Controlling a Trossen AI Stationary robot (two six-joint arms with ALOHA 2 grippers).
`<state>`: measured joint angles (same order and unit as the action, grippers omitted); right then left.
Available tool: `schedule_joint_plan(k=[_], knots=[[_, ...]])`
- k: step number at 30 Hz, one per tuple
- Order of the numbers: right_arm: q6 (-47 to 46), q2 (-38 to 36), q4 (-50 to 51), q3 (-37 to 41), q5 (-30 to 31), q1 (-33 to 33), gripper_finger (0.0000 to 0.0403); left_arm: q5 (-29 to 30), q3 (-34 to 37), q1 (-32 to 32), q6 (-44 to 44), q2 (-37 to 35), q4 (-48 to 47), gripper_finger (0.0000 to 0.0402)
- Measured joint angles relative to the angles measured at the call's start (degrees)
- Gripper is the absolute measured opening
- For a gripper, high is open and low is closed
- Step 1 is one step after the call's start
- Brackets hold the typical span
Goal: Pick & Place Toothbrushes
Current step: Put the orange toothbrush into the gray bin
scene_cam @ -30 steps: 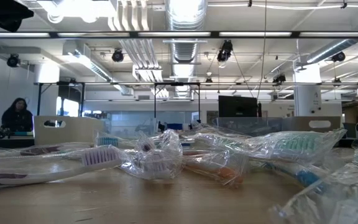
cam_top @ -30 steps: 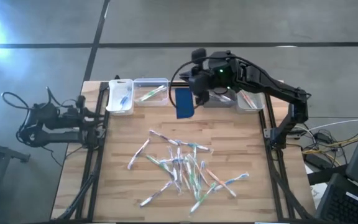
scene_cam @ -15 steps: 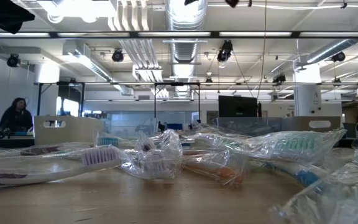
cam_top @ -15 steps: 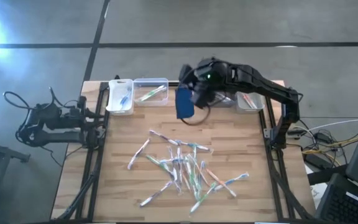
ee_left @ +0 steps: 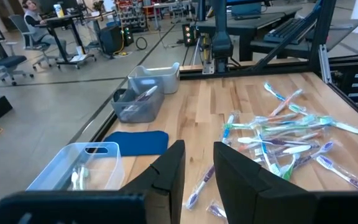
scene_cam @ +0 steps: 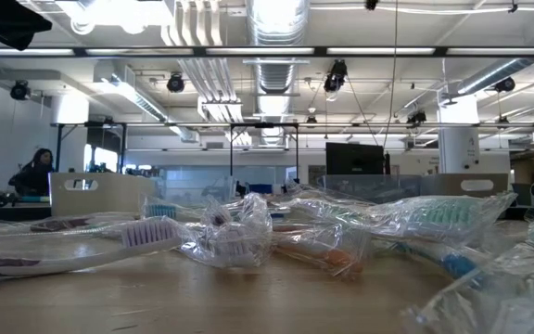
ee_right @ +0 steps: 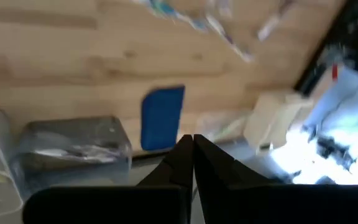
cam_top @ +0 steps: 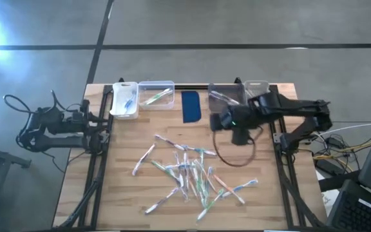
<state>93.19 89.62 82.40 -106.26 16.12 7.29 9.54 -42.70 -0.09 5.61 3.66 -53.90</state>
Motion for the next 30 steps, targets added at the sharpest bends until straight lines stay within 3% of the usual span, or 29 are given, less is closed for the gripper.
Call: schedule_joint_plan(k=[7, 17, 23, 30], knots=[[-4.57, -7.47, -2.71, 14.28, -9.48, 7.41, 0.0008, -0.01, 0.00, 0.02, 0.00, 0.00, 0.03, 0.0090], [-7.27, -7.42, -7.19, 29.33, -10.52, 20.00, 0.0008, -0.02, 0.00, 0.02, 0.00, 0.00, -0.01, 0.0090], [-7.11, -3.64, -15.48, 33.11, -10.60, 25.15, 0.0018, -0.02, 0.00, 0.02, 0.00, 0.02, -0.01, 0.0090], [-10.08, 4.21, -24.53, 31.33, -10.10, 26.62, 0.0083, -0.02, 0.00, 0.02, 0.00, 0.02, 0.01, 0.0090]])
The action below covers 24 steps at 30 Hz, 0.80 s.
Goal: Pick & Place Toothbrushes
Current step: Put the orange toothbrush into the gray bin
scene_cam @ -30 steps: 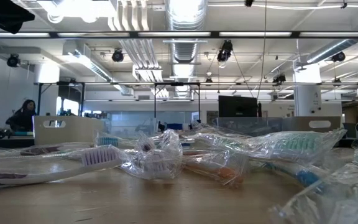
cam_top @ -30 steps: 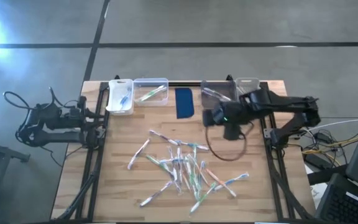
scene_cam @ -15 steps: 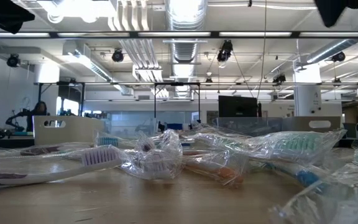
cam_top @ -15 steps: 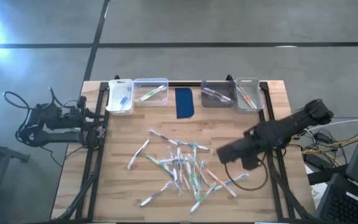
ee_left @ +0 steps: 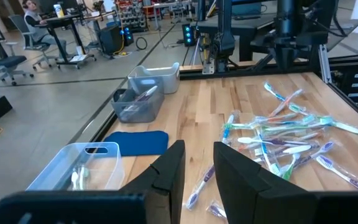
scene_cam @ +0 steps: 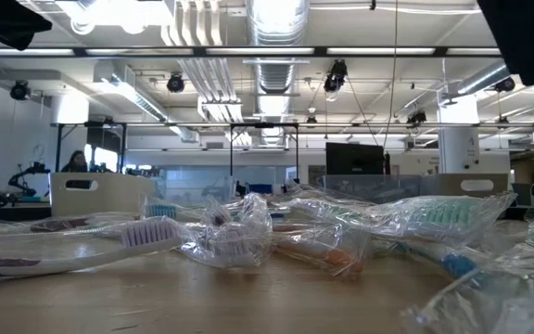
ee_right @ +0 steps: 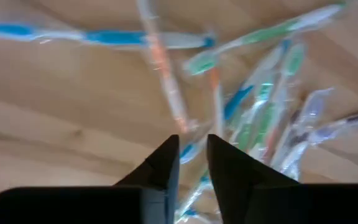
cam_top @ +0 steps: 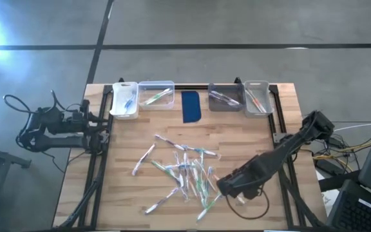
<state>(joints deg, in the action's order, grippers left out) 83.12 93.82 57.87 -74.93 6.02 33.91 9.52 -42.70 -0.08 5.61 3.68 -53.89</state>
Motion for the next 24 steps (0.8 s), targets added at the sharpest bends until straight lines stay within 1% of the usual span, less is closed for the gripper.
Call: schedule_joint_plan(k=[7, 13, 18, 24], knots=[[-0.23, 3.69, -2.09, -0.38, -0.36, -0.23, 0.0153, 0.00, 0.00, 0.00, 0.00, 0.00, -0.02, 0.0090], [0.47, 6.26, -6.97, 1.69, -0.54, -1.66, 0.0194, 0.02, 0.00, -0.02, 0.00, 0.00, -0.01, 0.0090], [3.40, 8.42, -8.19, 2.98, -1.99, -3.47, 0.0210, 0.01, 0.01, -0.01, 0.00, 0.01, 0.00, 0.0090], [4.35, 9.39, -11.64, 6.04, -3.31, -4.60, 0.0210, 0.00, 0.02, -0.01, 0.00, 0.02, 0.00, 0.0090]])
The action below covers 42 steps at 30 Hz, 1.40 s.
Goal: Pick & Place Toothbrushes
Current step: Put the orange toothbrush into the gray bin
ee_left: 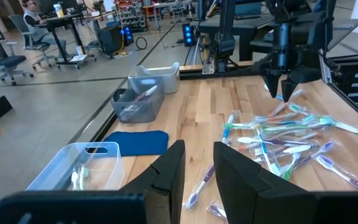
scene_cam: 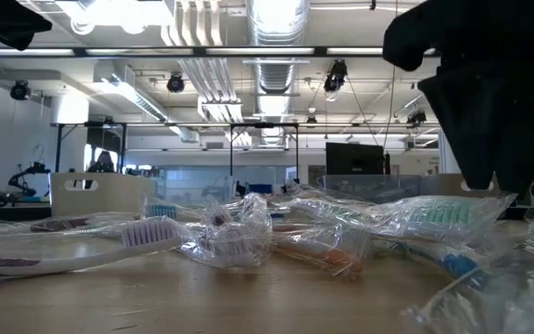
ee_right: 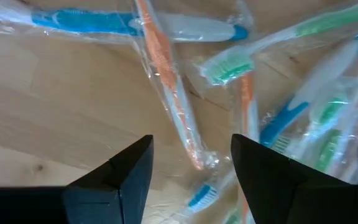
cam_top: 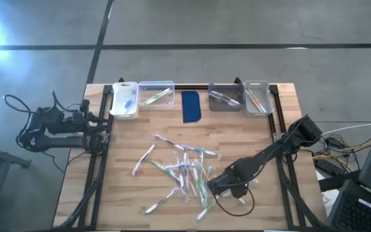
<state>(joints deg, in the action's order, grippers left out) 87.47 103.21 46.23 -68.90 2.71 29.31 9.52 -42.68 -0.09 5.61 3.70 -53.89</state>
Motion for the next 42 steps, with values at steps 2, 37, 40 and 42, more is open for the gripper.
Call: schedule_joint_plan(k=[2, 37, 40, 42], knots=[[0.04, 0.62, -2.08, 0.82, -0.01, -0.01, 0.0206, 0.02, 0.00, 0.01, 0.00, 0.00, -0.02, 0.0090], [0.17, 4.01, -7.80, 5.77, 0.21, -0.23, 0.0040, 0.00, 0.00, 0.01, 0.00, 0.02, -0.02, 0.0090], [0.01, 3.34, -7.70, 5.86, 0.23, -0.23, 0.0034, 0.00, 0.00, 0.00, 0.00, 0.02, -0.02, 0.0090], [-0.03, 2.82, -7.69, 5.91, 0.21, -0.23, 0.0033, 0.00, 0.00, 0.00, 0.00, 0.02, -0.01, 0.0090]])
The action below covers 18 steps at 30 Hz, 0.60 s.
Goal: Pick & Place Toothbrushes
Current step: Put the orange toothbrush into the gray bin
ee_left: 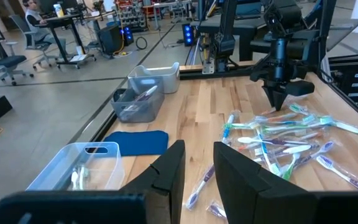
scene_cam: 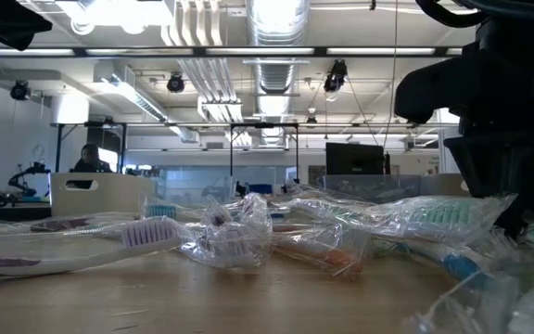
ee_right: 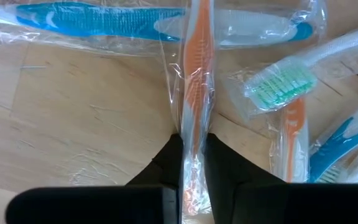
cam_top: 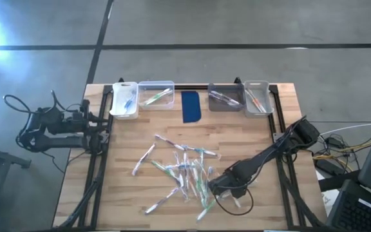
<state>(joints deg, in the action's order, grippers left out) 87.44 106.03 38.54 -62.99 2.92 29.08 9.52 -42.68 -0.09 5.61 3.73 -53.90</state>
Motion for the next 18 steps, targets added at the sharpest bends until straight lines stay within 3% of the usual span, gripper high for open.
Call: schedule_joint_plan(k=[12, 18], knots=[[-6.32, -9.08, 5.99, -1.93, 0.46, 0.32, 0.0003, 0.00, 0.00, 0.02, 0.00, -0.02, -0.01, 0.0090], [-15.77, -16.17, 9.32, -2.11, -0.47, 0.37, 0.0005, 0.00, 0.00, 0.02, -0.02, -0.02, 0.01, 0.0090]])
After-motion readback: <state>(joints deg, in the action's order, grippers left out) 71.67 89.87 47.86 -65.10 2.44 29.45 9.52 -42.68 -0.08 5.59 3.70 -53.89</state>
